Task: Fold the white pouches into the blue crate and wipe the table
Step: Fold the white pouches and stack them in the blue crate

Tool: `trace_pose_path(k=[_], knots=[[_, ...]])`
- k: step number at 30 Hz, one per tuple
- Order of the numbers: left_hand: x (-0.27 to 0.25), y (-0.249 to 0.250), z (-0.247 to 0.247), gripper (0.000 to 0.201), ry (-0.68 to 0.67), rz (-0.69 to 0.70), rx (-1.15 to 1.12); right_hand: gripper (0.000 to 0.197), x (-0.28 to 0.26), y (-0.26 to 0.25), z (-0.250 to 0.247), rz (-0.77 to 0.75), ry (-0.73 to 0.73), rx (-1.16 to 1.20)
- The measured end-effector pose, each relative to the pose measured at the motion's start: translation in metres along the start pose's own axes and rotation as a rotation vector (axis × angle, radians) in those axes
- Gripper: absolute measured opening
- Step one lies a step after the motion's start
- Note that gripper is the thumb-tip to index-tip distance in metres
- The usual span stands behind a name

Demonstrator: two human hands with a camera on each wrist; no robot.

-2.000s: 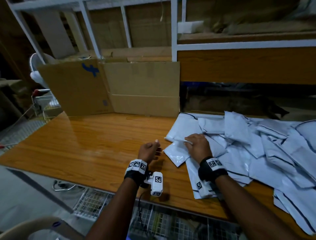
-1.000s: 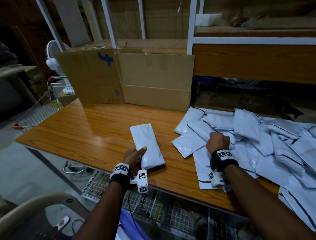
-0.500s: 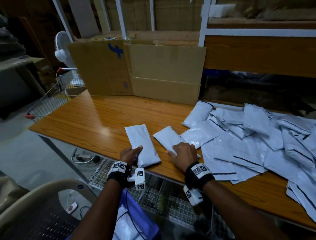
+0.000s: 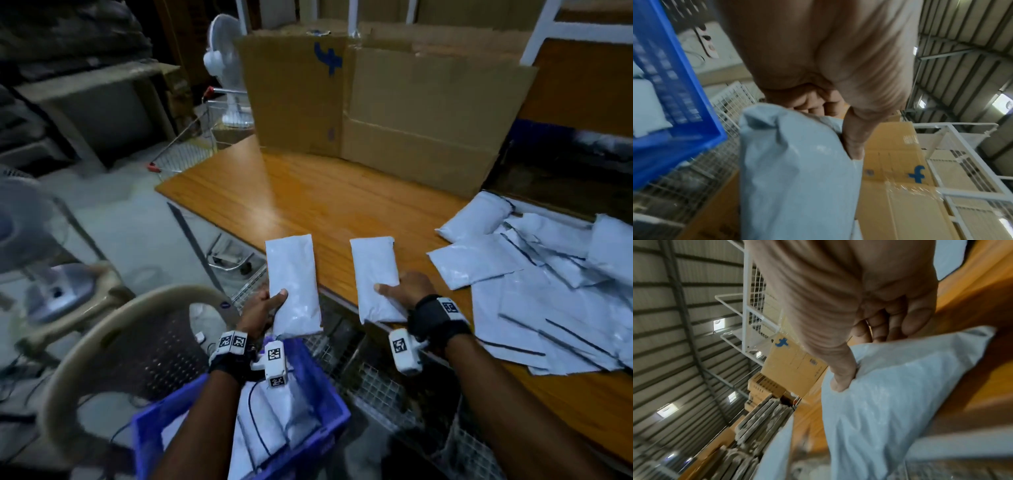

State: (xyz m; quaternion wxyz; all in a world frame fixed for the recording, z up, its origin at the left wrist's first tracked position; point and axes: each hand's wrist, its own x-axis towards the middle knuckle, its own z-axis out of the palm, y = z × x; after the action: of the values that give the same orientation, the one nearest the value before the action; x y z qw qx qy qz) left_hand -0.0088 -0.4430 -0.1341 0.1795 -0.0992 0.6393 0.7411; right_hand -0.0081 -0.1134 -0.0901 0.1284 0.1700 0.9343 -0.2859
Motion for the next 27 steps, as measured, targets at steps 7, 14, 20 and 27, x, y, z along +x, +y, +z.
trace_pose_path(k=[7, 14, 20, 27], knots=[[-0.081, -0.071, -0.115, 0.041, 0.177, -0.255, -0.182, 0.035, -0.040, -0.080, 0.075, -0.300, -0.083, 0.028], [-0.121, -0.163, -0.174, 0.062, 0.300, -0.489, -0.198, 0.051, -0.054, -0.103, 0.202, -0.236, -0.408, -0.266], [-0.095, -0.239, -0.184, 0.092, 0.428, -0.603, 0.042, 0.069, -0.031, -0.055, 0.311, -0.028, -0.520, -0.378], [-0.051, -0.276, -0.185, 0.051, 0.298, -0.665, 0.507, 0.066, 0.018, -0.016, 0.392, 0.078, -0.580, -0.402]])
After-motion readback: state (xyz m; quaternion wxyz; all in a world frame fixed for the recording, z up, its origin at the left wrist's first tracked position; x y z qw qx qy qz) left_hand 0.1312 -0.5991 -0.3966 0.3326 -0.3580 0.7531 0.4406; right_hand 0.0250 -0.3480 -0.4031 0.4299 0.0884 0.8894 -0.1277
